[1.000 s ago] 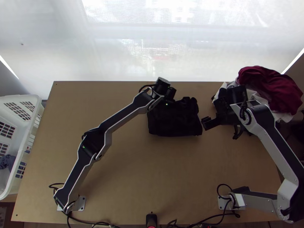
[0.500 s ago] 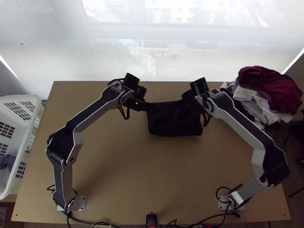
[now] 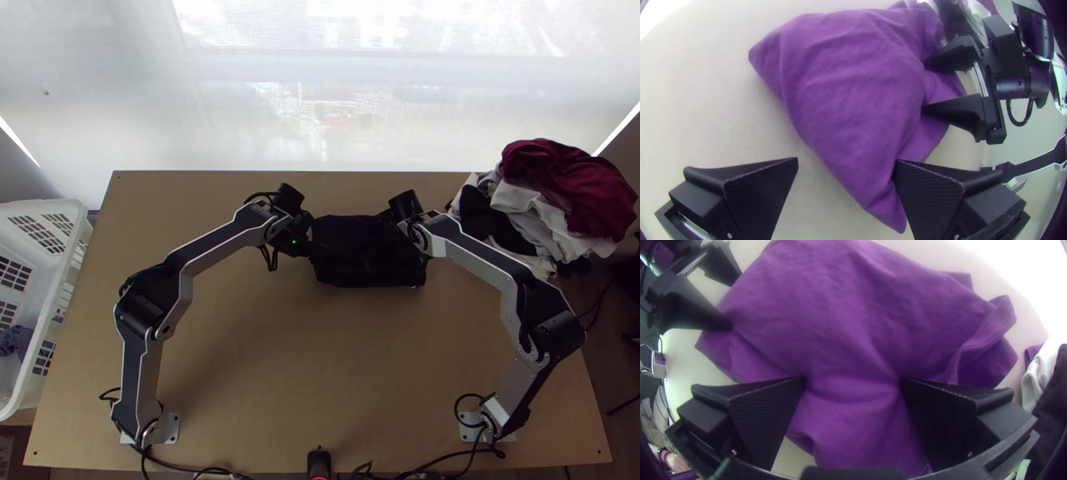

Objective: Fold the t-shirt

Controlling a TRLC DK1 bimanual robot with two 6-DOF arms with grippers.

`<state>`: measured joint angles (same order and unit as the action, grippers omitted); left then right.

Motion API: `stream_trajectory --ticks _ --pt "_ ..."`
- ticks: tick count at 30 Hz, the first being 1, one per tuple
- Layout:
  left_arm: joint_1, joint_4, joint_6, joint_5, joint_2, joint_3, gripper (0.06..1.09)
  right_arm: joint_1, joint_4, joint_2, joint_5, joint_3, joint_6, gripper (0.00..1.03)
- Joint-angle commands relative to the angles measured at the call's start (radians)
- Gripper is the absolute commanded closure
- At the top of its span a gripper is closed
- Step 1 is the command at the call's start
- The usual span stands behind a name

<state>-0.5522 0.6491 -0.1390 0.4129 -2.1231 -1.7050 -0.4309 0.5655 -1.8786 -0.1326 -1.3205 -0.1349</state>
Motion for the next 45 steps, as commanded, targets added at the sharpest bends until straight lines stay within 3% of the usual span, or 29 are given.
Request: stream_trajectory --ticks 1,12,22,29,40,45 --pt "0.0 0.015 0.049 -0.039 -0.043 0.025 0.1 0.026 -0.062 -0.037 -0.013 0.084 0.008 0.04" --pt "0.006 0.046 0.059 -0.054 0.011 0.025 0.1 -0.002 -0.065 0.122 -0.021 0.044 0.011 0.04" --pt "0.003 0.083 0.026 -0.054 0.172 -0.048 0.1 -0.078 -0.084 0.338 0.044 0.202 -0.201 0.04" --pt "0.028 0.11 0.026 -0.057 0.255 -0.053 0.1 -0.175 -0.358 0.394 0.163 0.438 -0.42 0.04" --pt "0.071 0.129 0.032 -0.071 0.304 -0.001 0.1 -0.239 -0.492 0.326 0.179 0.52 -0.439 0.04" --pt "0.069 0.13 0.033 -0.071 0.304 -0.007 0.1 -0.226 -0.653 0.269 0.222 0.561 -0.511 0.04"
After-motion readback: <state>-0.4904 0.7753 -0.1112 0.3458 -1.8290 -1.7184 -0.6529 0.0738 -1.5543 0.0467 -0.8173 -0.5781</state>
